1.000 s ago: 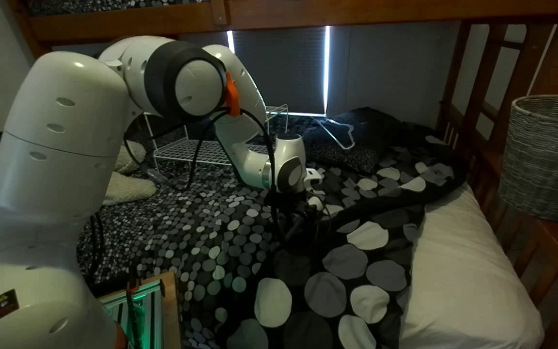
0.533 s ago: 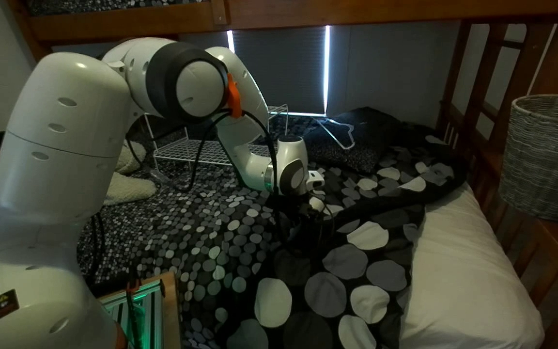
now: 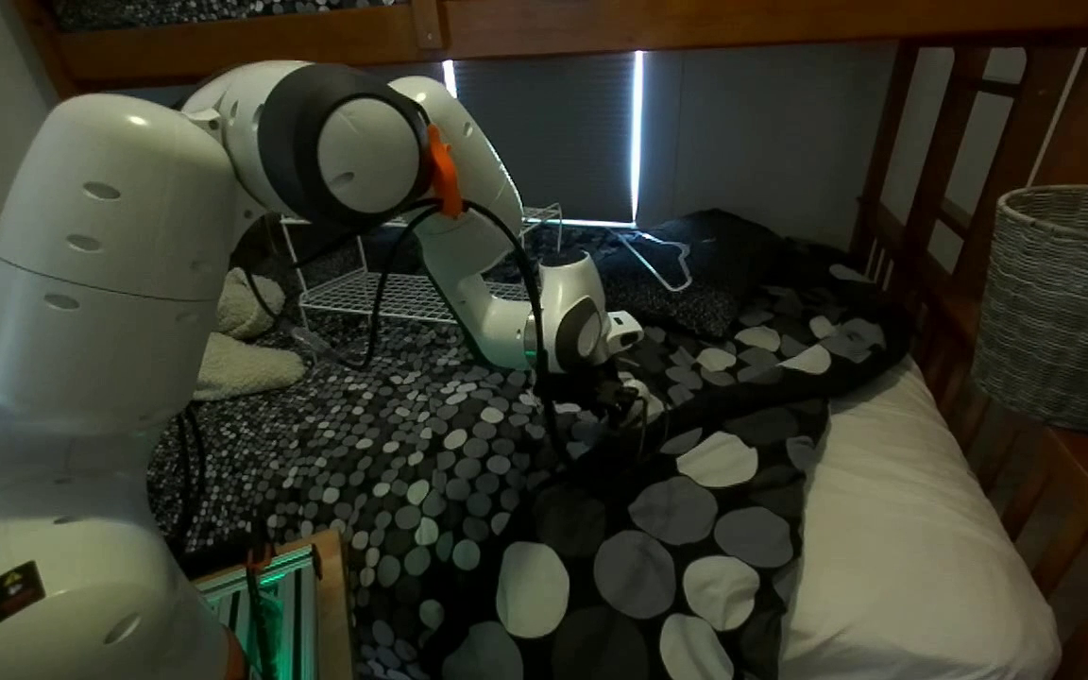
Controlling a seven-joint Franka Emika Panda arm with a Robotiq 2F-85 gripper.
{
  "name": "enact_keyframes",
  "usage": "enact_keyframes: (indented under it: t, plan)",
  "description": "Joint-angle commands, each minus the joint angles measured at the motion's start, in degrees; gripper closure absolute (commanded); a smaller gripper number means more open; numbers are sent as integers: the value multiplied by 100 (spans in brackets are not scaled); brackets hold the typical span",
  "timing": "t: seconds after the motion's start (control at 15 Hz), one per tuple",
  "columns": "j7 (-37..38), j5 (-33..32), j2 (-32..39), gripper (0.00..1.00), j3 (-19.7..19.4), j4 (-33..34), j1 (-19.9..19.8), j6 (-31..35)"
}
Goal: Pick up the lint roller and put it on the white bed sheet on the bed, cover the lint roller with the black duvet cover
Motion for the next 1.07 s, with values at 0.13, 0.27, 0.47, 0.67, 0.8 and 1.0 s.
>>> enact_keyframes:
  t: [0.13,0.27,0.47,0.67,0.8,1.0]
  plan:
    - [562,-396,-435,95,-631,-278,404,836]
    - [720,-468,-452,95,-872,-254,586,1006]
    - [902,-542,-533,95,-1243,-243,854,1162]
    - [1011,-621,-742,95,-1638,-302,1109,1215]
    - [1115,-724,-858,95,-1969,-334,1293,1221]
    - [948,-713,-1070,95,-2111,-454,1264,1101]
